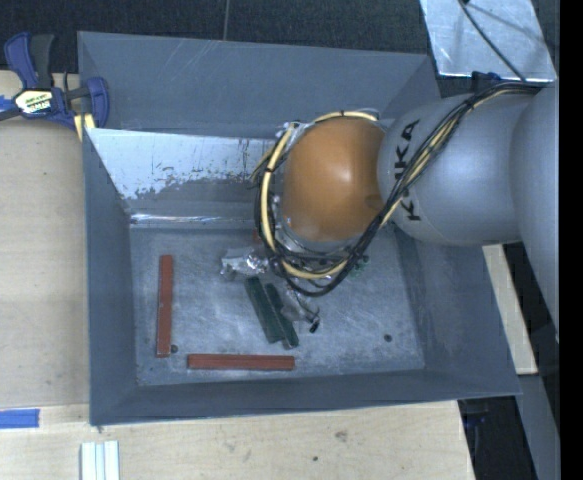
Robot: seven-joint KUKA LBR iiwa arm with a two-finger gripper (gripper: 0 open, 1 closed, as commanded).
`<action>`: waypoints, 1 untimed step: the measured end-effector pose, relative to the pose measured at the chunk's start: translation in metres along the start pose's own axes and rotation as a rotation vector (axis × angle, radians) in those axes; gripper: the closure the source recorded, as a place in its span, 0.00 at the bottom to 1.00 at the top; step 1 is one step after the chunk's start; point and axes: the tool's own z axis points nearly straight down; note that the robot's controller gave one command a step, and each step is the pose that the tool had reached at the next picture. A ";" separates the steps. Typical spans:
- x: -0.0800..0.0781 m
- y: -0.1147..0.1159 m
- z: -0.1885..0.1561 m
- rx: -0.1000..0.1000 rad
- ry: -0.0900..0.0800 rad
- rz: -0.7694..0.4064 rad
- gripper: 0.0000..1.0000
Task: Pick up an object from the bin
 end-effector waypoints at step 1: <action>0.014 -0.080 0.002 0.001 -0.005 -0.311 0.00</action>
Offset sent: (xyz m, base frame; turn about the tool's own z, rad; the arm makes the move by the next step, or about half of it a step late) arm 0.0512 -0.0607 -0.0021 -0.3152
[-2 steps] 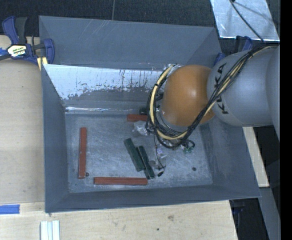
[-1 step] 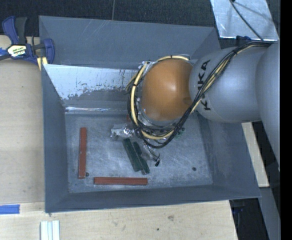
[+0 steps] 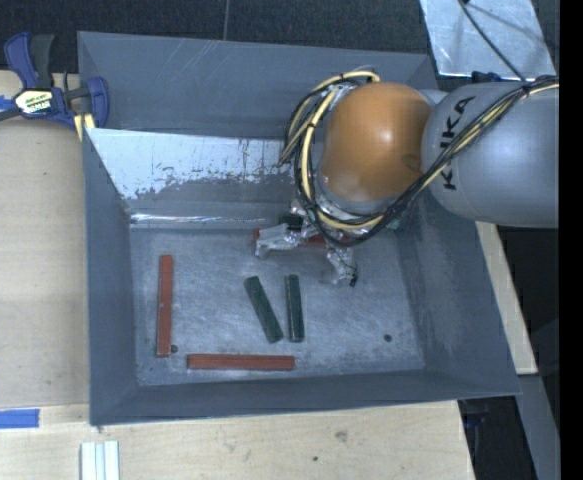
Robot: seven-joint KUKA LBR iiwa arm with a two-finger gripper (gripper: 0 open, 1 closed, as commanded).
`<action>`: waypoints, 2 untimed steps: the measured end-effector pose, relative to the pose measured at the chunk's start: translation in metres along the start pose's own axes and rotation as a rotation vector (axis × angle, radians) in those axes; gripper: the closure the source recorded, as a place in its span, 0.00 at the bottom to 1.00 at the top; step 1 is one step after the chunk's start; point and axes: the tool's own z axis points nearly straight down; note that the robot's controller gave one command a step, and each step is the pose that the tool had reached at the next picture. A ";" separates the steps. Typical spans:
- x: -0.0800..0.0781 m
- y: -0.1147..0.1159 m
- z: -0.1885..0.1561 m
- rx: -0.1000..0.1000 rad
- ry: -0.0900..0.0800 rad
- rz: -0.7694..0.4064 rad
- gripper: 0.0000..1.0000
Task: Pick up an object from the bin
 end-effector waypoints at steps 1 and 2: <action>-0.045 0.082 -0.014 -0.004 0.000 -0.466 0.00; -0.062 0.033 0.000 -0.004 -0.001 -0.795 0.00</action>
Offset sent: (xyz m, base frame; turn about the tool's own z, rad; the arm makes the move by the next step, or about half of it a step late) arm -0.0590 0.0720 0.0138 -0.4683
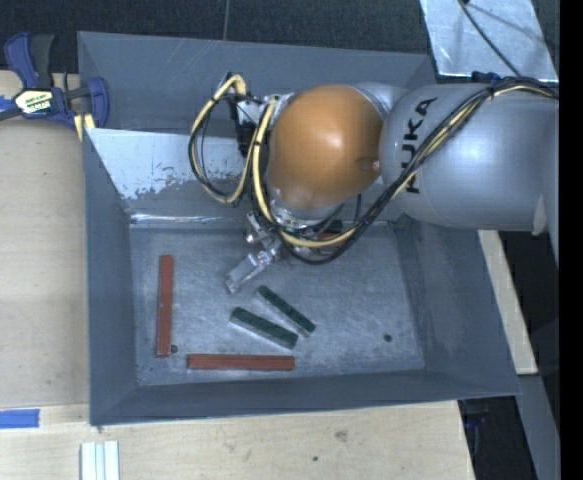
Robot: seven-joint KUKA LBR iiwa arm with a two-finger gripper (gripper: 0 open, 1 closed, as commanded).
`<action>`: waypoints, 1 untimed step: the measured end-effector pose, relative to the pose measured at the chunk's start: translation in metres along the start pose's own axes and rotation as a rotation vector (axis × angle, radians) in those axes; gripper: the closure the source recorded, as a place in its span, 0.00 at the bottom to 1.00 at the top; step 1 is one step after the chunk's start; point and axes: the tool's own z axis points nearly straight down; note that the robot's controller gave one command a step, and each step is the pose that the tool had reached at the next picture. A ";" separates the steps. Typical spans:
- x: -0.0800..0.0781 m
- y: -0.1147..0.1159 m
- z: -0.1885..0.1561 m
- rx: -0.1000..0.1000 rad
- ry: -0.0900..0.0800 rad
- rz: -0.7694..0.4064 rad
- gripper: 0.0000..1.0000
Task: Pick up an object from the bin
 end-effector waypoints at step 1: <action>-0.047 0.027 -0.048 0.002 0.000 0.124 0.00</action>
Offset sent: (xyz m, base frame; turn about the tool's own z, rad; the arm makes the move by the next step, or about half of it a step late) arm -0.0436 0.0302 0.0463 0.1255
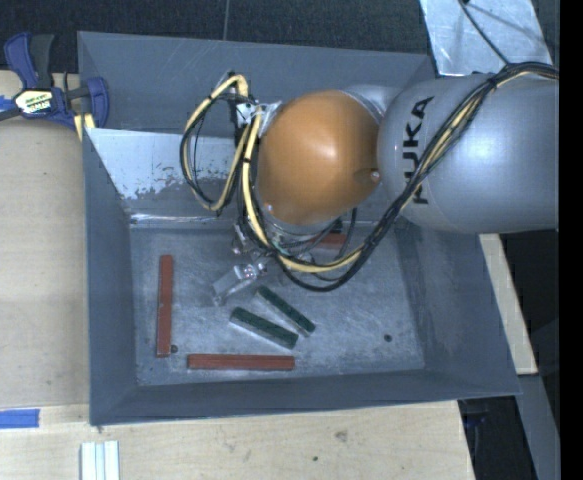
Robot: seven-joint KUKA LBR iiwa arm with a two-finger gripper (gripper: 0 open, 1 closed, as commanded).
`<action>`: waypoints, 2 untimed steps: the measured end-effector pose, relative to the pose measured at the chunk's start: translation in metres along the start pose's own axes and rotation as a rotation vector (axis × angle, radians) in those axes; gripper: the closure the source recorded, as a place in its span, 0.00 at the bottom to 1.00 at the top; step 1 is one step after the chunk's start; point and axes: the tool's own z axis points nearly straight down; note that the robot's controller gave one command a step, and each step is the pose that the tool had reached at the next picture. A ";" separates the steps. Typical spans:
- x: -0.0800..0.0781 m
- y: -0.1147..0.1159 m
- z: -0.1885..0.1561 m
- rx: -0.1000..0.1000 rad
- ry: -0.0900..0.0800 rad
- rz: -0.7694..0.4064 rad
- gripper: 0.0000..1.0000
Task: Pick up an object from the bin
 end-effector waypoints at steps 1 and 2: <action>0.022 -0.034 0.050 -0.003 0.000 -0.204 0.00; 0.033 0.018 0.014 -0.004 0.002 -0.227 0.00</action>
Offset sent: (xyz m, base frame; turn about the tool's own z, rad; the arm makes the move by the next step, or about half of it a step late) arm 0.0395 -0.0110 -0.0484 -0.2068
